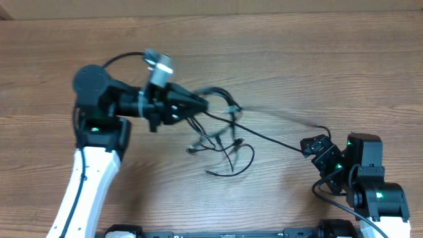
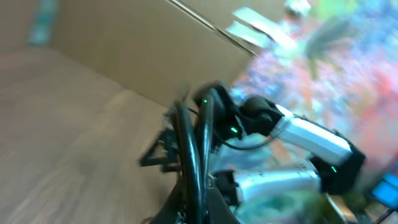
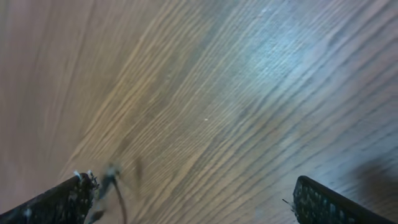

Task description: Untangle cables

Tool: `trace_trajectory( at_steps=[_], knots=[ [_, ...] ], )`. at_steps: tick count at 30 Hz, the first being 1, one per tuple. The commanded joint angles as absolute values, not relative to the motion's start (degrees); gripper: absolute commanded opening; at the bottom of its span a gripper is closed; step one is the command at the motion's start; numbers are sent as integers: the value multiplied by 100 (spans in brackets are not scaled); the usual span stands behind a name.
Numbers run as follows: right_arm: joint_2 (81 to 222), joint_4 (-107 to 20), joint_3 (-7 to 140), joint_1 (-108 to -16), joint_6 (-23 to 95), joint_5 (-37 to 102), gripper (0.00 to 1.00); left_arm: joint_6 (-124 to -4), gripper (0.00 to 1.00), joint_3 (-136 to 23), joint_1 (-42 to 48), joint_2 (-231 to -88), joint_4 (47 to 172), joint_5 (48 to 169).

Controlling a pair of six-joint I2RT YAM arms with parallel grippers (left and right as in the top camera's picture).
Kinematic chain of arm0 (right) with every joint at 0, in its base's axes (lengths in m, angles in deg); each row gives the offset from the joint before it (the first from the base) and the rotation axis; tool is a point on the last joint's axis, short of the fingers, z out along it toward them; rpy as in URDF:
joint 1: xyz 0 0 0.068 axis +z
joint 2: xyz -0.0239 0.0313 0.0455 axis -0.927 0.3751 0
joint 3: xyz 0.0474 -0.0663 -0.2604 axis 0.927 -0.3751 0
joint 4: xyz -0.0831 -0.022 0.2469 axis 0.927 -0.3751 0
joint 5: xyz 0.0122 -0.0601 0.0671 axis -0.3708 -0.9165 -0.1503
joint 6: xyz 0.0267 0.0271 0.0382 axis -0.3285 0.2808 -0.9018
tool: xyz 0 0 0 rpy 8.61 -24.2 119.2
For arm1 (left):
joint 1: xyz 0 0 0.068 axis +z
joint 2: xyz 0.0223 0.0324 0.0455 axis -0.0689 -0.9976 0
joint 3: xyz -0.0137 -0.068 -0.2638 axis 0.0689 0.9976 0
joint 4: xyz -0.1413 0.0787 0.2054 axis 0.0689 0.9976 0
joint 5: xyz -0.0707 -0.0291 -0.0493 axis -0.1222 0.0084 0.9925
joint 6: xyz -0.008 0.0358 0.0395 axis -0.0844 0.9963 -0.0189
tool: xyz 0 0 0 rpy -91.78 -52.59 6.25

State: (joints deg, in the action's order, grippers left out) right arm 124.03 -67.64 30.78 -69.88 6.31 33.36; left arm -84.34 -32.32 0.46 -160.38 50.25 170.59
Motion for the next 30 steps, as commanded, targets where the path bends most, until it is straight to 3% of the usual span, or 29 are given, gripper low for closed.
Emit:
trace_trajectory(
  at_steps=[1, 11, 18, 30],
  knots=[
    [12451, -6703, 3107, -7030, 605, 3386, 100, -8899, 4, -3344, 518, -15922, 4983, 17156],
    [12449, -6049, 3109, -7030, 1624, 4886, 100, -8805, 4, -3344, 274, -15924, 4986, 17164],
    [12449, -5011, 3109, -7030, 3348, 7288, 100, -8735, 4, -3344, -275, -15924, 4986, 16882],
    [12449, -2934, 3111, -7030, 3473, 8901, 100, -8377, 4, -3344, -1717, -15929, 5285, 15776]
  ],
)
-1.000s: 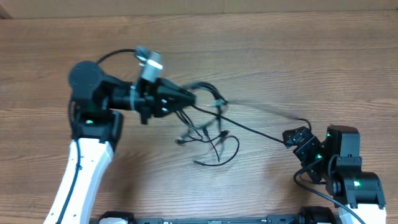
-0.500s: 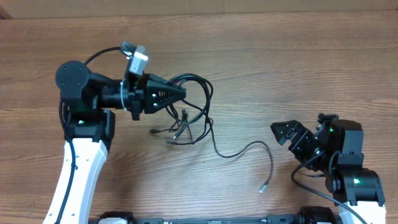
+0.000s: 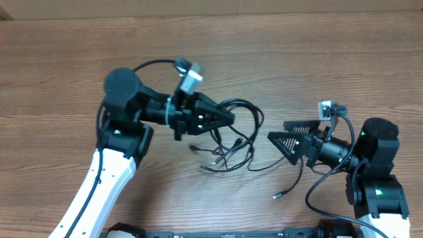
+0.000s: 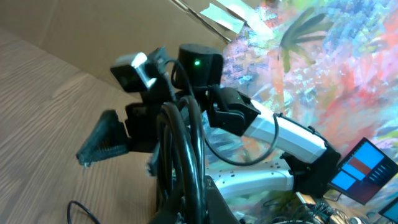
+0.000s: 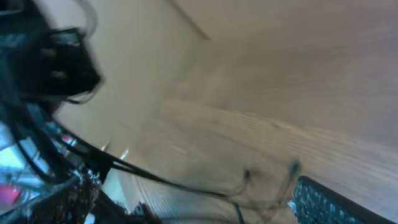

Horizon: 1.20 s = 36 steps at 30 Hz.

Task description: Untangle cables

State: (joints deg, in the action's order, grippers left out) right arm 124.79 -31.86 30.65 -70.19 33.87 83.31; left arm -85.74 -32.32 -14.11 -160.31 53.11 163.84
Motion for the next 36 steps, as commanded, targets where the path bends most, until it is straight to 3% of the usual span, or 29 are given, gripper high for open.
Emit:
trace_trajectory(
  at_steps=[1, 9, 19, 29, 36],
  knots=[
    [12449, -2860, 3109, -7030, 3475, 8899, 100, -8377, 4, -3344, -1803, -15929, 5289, 15636],
    [12449, -2604, 3111, -7030, 3475, 8825, 100, -8084, 4, -3344, -2148, -15931, 6070, 14847],
    [12449, -2921, 3111, -7030, 3477, 7754, 100, -8003, 4, -3344, -2028, -15929, 6142, 14898],
    [12449, -2668, 3111, -7030, 3473, 6921, 100, -7153, 4, -3344, -2006, -15931, 6328, 15313],
    [12449, -2285, 3111, -7030, 3453, 6930, 100, -7111, 4, -3344, -2013, -15931, 7340, 14109]
  ],
)
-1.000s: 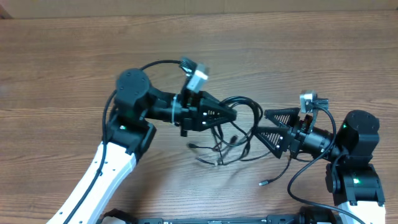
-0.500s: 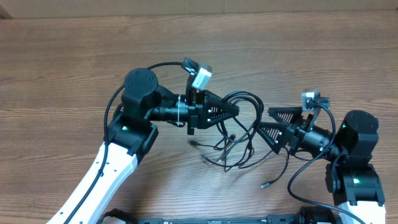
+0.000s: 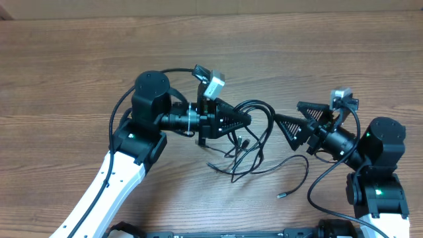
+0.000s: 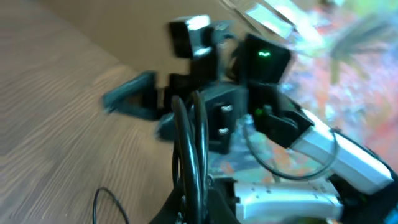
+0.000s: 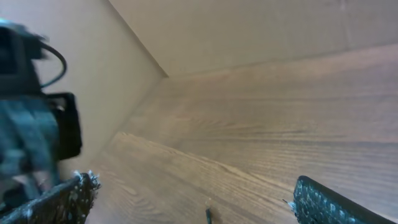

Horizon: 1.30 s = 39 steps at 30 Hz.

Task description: Untangle cables

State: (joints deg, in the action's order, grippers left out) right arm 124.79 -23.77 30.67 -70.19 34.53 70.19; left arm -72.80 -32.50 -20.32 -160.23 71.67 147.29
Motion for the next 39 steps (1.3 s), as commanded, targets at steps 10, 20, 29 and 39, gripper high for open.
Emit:
trace_trajectory(
  at_steps=[10, 20, 29, 39],
  knots=[
    [12455, -2213, 3109, -7030, 3755, 6921, 100, -7376, 4, -3344, -2270, -15935, 7619, 13663],
    [12523, -2698, 3109, -7030, 4319, 5994, 100, -7326, 4, -3344, -2981, -15940, 7698, 13621],
    [12525, -2766, 3109, -7030, 4316, 5837, 100, -7186, 4, -3344, -3265, -15946, 7949, 13661],
    [12523, -3070, 3109, -7030, 4290, 5850, 100, -7116, 4, -3344, -3038, -15950, 8356, 12786]
  ],
)
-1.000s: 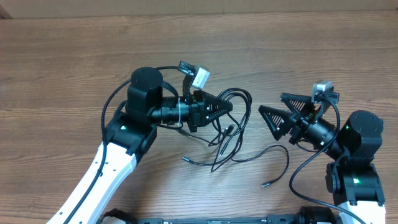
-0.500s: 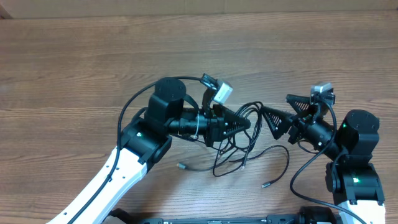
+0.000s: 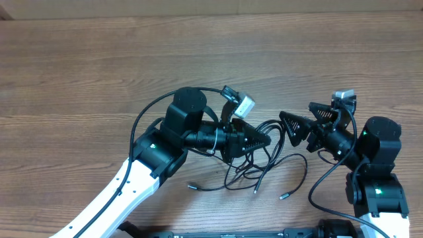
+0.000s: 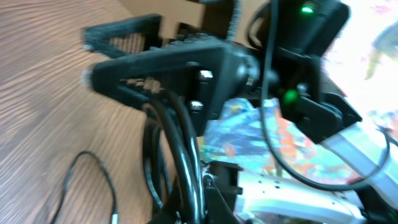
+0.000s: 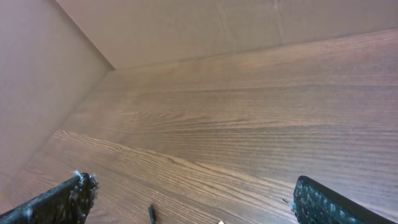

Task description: Untangle cables

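A tangle of thin black cables [image 3: 254,168] lies at the table's middle, with several loose plug ends spread toward the front. My left gripper [image 3: 264,140] is shut on a bunch of these cables [image 4: 180,143], which rise from its jaws in the left wrist view. My right gripper [image 3: 296,112] faces it from the right, a short gap away, open and holding nothing. In the right wrist view my right gripper [image 5: 193,185] shows only bare wood between its fingers, and one cable end [image 5: 151,213] lies low in the frame.
The wooden table [image 3: 79,66] stretches out at the back and left. A cardboard wall [image 5: 186,25] stands along the far edge. Loose plugs lie at the front, one [image 3: 190,187] to the left and one [image 3: 283,196] to the right.
My left gripper has moved right and toward the front with the cable bunch, and now stands nearer my right gripper. The right gripper is still open and has barely moved.
At first my left gripper held the bunch left of centre, with one cable stretched to my open right gripper low at the right. Then that cable lay slack on the table. My left gripper has carried the bunch rightward at each moment since.
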Tool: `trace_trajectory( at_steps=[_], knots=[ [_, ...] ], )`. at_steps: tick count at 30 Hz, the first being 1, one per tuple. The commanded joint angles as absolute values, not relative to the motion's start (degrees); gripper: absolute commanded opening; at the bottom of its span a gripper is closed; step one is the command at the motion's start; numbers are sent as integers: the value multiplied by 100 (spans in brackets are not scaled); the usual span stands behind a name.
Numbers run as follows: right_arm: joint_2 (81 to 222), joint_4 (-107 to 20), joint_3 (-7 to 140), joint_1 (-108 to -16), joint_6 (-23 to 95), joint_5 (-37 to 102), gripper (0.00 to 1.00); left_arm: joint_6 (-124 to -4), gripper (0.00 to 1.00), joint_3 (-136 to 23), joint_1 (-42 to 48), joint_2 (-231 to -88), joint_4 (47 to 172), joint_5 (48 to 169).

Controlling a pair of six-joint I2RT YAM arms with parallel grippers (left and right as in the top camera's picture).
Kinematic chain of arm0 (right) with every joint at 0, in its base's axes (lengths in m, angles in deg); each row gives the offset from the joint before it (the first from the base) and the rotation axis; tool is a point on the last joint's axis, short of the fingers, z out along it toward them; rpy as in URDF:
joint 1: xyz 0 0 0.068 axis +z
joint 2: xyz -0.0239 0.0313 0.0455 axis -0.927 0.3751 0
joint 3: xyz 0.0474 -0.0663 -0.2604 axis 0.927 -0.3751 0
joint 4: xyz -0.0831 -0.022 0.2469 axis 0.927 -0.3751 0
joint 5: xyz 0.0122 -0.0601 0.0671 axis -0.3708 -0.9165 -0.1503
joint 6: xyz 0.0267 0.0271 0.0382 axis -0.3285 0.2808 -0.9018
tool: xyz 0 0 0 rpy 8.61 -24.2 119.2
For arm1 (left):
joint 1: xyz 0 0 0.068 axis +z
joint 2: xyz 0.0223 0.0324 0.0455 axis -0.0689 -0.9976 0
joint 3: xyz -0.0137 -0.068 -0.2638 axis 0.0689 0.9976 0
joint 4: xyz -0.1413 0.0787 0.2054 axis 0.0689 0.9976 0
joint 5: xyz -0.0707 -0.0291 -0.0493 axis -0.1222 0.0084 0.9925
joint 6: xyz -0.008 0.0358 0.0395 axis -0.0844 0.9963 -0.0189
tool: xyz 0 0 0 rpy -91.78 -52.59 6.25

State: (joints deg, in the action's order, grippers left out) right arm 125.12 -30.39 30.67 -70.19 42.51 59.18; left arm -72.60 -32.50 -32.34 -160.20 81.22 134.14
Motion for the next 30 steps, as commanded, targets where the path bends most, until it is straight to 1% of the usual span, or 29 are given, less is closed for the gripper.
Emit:
trace_trajectory(
  at_steps=[1, 3, 7, 12, 15, 17, 22, 30],
  knots=[
    [12523, -3070, 3109, -7030, 4249, 5852, 100, -7120, 4, -3344, -2987, -15953, 8452, 12668],
    [12523, -3046, 3109, -7030, 4209, 5878, 100, -7230, 4, -3344, -2767, -15964, 8701, 12576],
    [12523, -3050, 3109, -7030, 4218, 5902, 100, -7304, 4, -3344, -2644, -15968, 8697, 12944],
    [12523, -3041, 3109, -7030, 4450, 6256, 100, -7308, 4, -3344, -2847, -15968, 8518, 12966],
    [12525, -3022, 3109, -7030, 4535, 6261, 100, -7313, 4, -3344, -3265, -15968, 7976, 12878],
    [12525, -3028, 3109, -7030, 4533, 6241, 100, -7313, 4, -3344, -3368, -15968, 7853, 12858],
    [12525, -3024, 3109, -7030, 4533, 5961, 100, -7315, 4, -3344, -3403, -15968, 7849, 12928],
    [12523, -3122, 3109, -7030, 4533, 6165, 100, -7306, 4, -3344, -3390, -15968, 7899, 12670]
  ],
)
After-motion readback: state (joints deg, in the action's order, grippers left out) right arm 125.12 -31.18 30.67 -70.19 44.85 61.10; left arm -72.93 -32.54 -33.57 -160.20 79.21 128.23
